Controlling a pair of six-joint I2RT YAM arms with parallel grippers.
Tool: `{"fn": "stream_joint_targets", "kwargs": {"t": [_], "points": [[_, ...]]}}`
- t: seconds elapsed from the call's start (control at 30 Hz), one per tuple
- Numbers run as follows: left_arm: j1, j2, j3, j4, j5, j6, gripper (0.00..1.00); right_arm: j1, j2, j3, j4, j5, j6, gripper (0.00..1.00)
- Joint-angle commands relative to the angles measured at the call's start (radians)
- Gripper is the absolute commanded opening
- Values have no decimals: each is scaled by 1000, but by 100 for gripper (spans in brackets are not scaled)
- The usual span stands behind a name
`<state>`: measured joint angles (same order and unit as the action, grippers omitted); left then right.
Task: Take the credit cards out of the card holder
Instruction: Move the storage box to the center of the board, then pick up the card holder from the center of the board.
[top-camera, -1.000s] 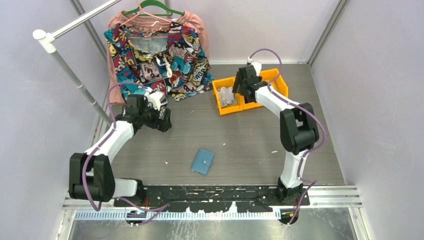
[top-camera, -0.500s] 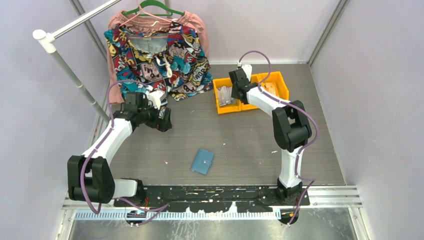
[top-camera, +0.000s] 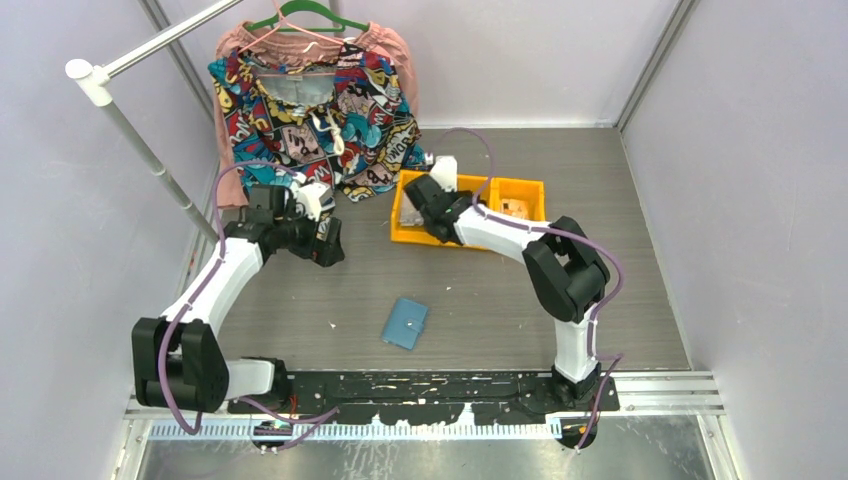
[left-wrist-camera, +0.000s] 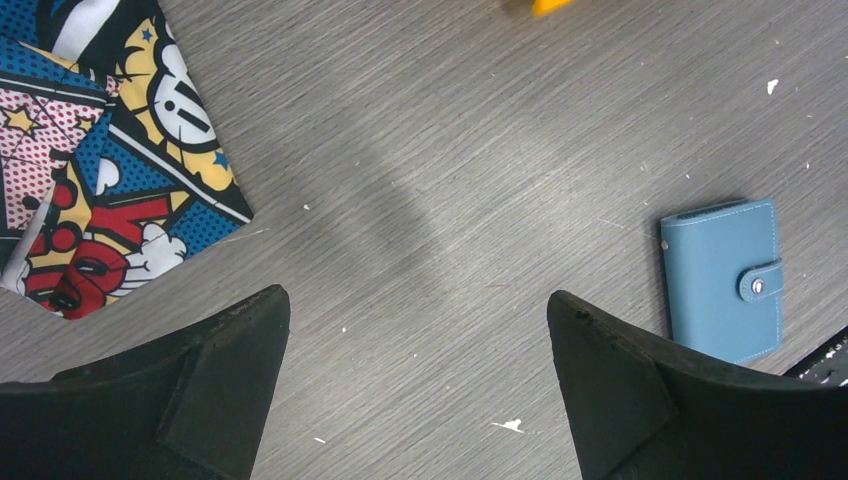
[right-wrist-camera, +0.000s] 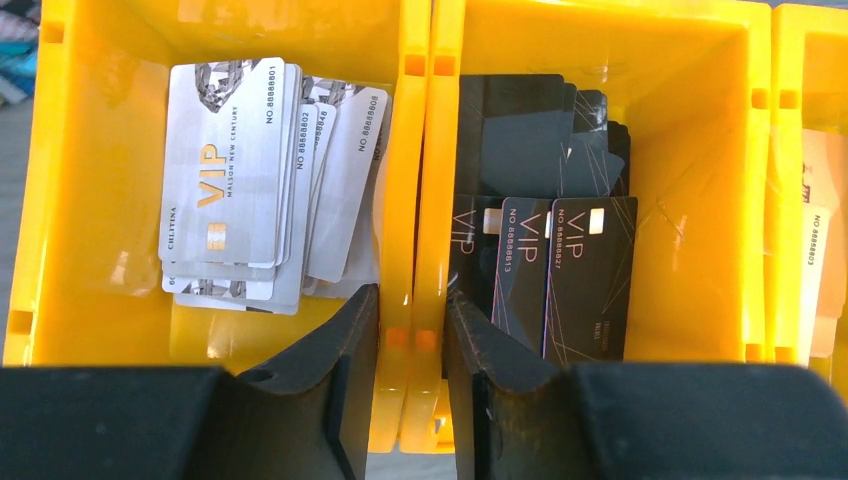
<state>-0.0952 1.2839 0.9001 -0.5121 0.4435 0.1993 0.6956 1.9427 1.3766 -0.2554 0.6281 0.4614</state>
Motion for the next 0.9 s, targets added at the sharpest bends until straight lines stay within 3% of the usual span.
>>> {"fn": "stream_joint_targets", "kwargs": {"t": [0.0, 0.17, 0.23, 0.27, 0.33, 0.4, 0.43, 0.63, 0.77, 0.87], "points": [[5, -44, 36, -30, 41, 28, 100, 93, -62, -38, 56, 26, 50, 20], [5, -57, 39, -60, 46, 40, 100, 136, -47, -18, 39, 41, 43, 21], [5, -58, 37, -64, 48, 46, 100, 152, -56, -17, 39, 59, 47, 25], [5, -58, 35, -65, 48, 46, 100, 160, -62, -17, 35, 75, 49, 33], [4, -55, 37, -68, 47, 44, 100, 180, -88, -19, 18, 123, 66, 65], [5, -49, 45, -81, 48, 42, 100, 205, -143, -51, 16, 148, 81, 91], [5, -47, 49, -91, 49, 43, 100, 224, -175, -75, 21, 153, 86, 96], [8, -38, 79, -147, 53, 42, 100, 395, -369, -232, -26, 71, 200, 99], [13, -30, 114, -191, 63, 41, 100, 512, -393, -309, -36, -98, 241, 99], [20, -27, 138, -214, 66, 45, 100, 571, -366, -296, -92, -213, 181, 99]]}}
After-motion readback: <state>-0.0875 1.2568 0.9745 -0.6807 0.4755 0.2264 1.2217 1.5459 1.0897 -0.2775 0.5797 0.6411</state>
